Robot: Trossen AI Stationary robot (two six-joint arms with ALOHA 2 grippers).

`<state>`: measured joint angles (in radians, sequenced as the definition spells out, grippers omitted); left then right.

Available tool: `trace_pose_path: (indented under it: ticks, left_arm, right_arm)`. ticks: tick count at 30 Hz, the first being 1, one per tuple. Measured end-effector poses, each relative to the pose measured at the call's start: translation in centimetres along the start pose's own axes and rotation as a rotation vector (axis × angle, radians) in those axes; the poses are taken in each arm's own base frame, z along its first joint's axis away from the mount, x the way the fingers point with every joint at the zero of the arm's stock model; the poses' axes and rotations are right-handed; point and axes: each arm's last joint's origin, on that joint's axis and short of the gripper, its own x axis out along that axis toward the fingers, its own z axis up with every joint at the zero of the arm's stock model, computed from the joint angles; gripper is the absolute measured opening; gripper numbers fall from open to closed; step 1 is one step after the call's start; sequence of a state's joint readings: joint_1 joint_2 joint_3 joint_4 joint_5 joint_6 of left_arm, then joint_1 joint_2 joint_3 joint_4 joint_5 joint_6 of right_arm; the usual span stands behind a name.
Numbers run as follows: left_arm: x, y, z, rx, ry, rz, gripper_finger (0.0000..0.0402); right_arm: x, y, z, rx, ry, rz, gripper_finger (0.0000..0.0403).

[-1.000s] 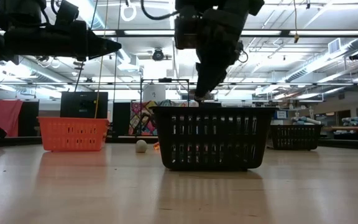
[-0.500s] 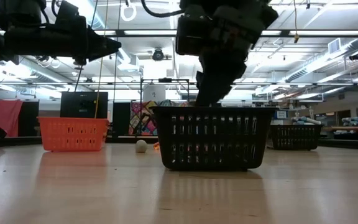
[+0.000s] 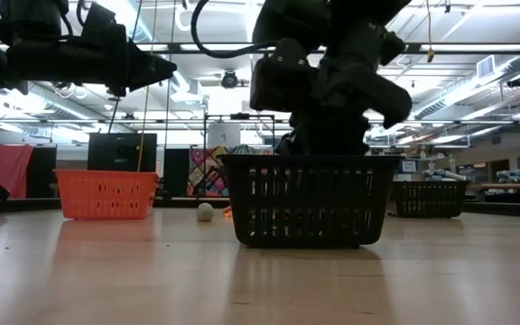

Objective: Sort Halloween decoration
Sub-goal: Put the white skull toy into the bottom black bin

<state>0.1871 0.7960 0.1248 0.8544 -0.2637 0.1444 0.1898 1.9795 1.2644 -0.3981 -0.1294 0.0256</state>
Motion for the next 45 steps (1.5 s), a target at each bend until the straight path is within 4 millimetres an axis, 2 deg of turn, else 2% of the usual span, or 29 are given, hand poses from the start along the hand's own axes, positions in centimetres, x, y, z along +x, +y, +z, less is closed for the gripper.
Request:
trace_pose_path:
  ticks: [5,17,23,36,45]
  left_arm:
    - [0.1,0.0,-0.2,0.004,0.014,-0.001,0.0203]
    - [0.2,-0.1,-0.3,-0.001,0.012,0.000,0.0203]
    - [0.2,-0.1,-0.3,-0.002,0.013,-0.001,0.0203]
    - [0.2,-0.1,-0.3,-0.001,0.015,-0.001,0.0203]
    - [0.2,-0.1,-0.3,0.001,0.020,-0.002,0.0203]
  right_arm:
    - [0.0,0.0,0.0,-0.070,-0.003,-0.002,0.0109]
    - [-0.1,0.0,0.1,-0.066,-0.004,-0.006,0.0162]
    - [-0.9,0.0,0.8,-0.068,0.033,-0.031,0.0171]
    - [-3.6,-0.4,2.2,-0.047,0.119,-0.048,0.0170]
    - [-8.4,-0.7,2.6,-0.025,0.051,-0.136,0.0170]
